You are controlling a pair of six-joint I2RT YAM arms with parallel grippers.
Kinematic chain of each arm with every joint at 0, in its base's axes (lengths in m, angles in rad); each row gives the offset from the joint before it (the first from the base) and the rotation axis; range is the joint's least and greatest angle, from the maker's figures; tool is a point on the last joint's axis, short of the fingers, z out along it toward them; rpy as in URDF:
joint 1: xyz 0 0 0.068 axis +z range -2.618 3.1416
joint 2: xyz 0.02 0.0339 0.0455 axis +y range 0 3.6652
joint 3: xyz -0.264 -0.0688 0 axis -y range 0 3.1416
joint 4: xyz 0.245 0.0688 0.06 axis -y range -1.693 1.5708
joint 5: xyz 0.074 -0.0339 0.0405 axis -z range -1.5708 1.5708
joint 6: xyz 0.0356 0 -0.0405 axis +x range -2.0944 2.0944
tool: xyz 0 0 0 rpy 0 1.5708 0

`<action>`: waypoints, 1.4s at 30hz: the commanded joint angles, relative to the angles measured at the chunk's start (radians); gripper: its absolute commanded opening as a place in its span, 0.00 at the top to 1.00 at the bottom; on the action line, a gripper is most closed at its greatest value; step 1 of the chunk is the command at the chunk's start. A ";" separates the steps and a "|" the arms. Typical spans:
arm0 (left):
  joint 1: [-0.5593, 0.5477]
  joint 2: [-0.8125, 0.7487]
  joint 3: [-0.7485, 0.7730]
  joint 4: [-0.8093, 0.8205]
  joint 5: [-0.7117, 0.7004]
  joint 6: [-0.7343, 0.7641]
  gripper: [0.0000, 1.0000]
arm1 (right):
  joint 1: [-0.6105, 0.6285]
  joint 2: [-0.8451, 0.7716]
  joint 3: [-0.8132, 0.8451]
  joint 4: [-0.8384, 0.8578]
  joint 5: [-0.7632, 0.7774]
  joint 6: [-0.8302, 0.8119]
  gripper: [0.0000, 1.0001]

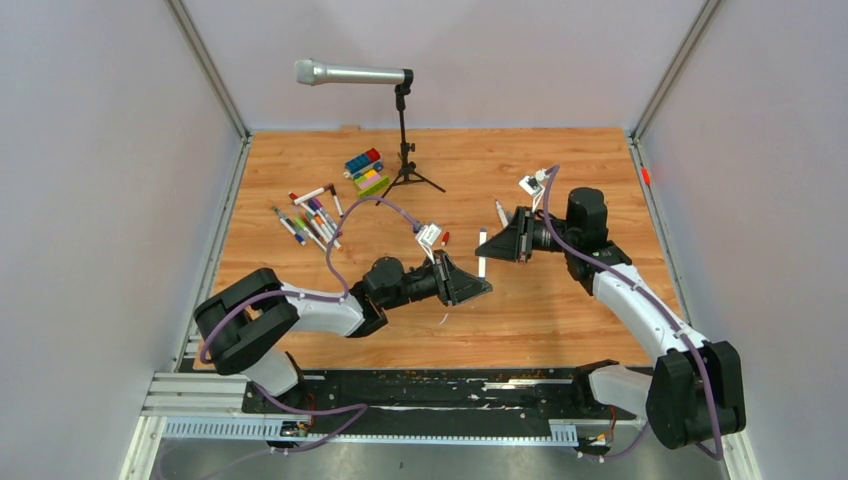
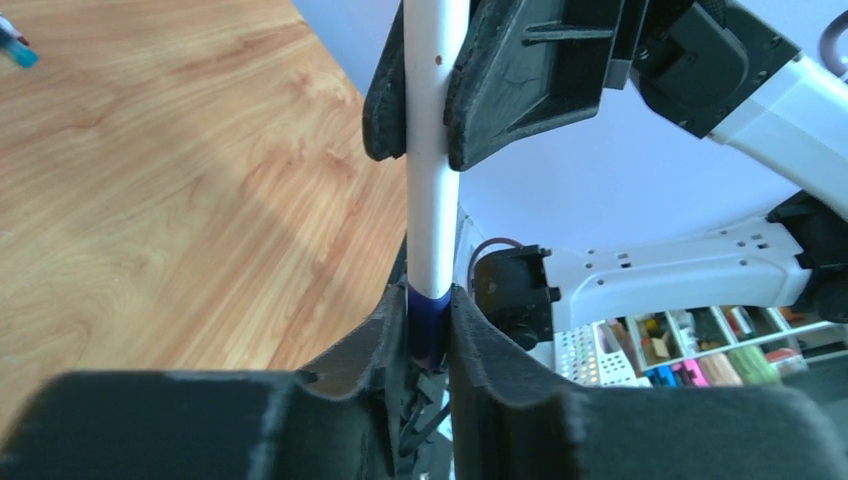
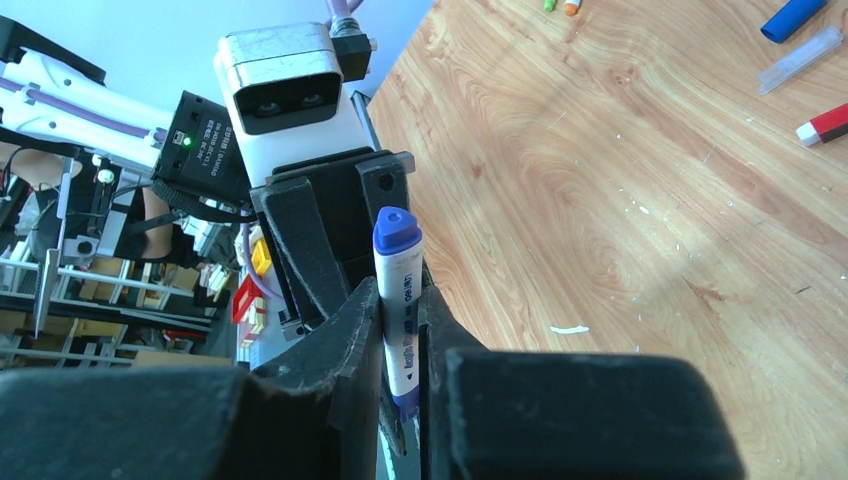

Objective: Open the pen caps
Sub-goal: Open the pen cap from the pen.

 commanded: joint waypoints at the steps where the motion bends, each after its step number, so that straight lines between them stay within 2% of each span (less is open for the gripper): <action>1: -0.001 0.028 0.013 0.061 0.033 -0.006 0.83 | -0.004 -0.021 0.005 0.051 0.009 0.006 1.00; 2: 0.000 0.035 0.016 0.072 0.045 -0.009 0.94 | -0.004 -0.020 0.006 0.054 0.008 0.001 1.00; 3: 0.002 0.043 0.017 0.083 0.051 -0.015 1.00 | -0.004 -0.019 0.006 0.066 0.006 -0.003 1.00; 8: 0.011 0.081 0.010 0.135 0.080 -0.037 1.00 | -0.004 0.036 0.081 0.121 -0.032 -0.060 1.00; 13: 0.014 0.094 0.007 0.110 0.113 -0.036 1.00 | -0.011 0.171 0.337 -0.106 0.013 -0.251 1.00; 17: 0.013 0.069 -0.004 0.034 0.120 -0.002 1.00 | -0.033 0.193 0.382 0.060 0.062 -0.158 1.00; 20: 0.013 0.043 -0.003 -0.043 0.123 0.041 1.00 | -0.048 0.217 0.424 0.065 0.058 -0.128 1.00; 25: 0.013 0.025 0.008 -0.159 0.135 0.100 1.00 | -0.098 0.225 0.406 0.173 0.023 -0.001 1.00; 31: 0.008 -0.016 0.047 -0.384 0.126 0.203 1.00 | -0.117 0.191 0.336 0.295 0.015 0.093 1.00; 36: 0.007 -0.056 0.041 -0.498 0.118 0.250 1.00 | -0.147 0.161 0.317 0.298 0.031 0.075 1.00; 42: -0.007 -0.057 0.025 -0.501 0.145 0.227 1.00 | -0.152 0.129 0.273 0.276 0.064 -0.008 1.00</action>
